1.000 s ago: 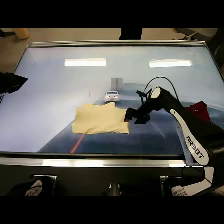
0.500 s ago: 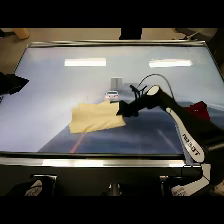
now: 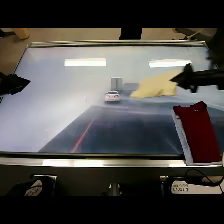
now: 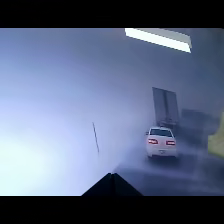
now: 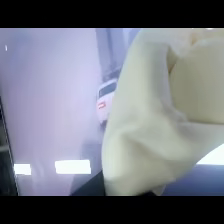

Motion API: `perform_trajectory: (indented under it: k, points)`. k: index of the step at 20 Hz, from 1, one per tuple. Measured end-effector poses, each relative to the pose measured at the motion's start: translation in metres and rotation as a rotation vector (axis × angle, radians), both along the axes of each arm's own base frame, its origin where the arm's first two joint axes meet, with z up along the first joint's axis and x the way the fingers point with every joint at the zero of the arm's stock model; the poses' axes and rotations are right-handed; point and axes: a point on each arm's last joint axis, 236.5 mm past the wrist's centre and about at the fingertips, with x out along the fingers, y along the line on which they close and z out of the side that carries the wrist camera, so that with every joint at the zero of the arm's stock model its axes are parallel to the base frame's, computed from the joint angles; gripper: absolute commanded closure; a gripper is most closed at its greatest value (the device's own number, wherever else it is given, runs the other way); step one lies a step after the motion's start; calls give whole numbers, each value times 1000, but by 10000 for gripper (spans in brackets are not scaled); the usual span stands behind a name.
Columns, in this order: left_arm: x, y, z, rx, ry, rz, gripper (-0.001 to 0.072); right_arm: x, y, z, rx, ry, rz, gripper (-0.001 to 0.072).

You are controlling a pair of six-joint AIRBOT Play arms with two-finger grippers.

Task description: Fold the shirts.

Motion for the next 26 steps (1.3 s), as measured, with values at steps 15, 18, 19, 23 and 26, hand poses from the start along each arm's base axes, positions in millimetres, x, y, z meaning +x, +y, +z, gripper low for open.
perform_trajectory:
  k: [15,18,19,23,26]
  points:
    - [0,0,0,13,-5,-10,677,-156,-205,-5,-138,357,-533,692]
    - [0,0,0,14,-6,-12,677,-205,-213,-36,-219,548,-579,692]
    - [0,0,0,14,-6,-11,677,-227,-211,-51,-243,629,-589,692]
    - [0,-1,0,14,-7,-13,677,-298,-194,-104,-314,871,-630,9]
    - [0,-5,2,10,-13,-23,679,-303,-185,-126,-311,863,-645,1]
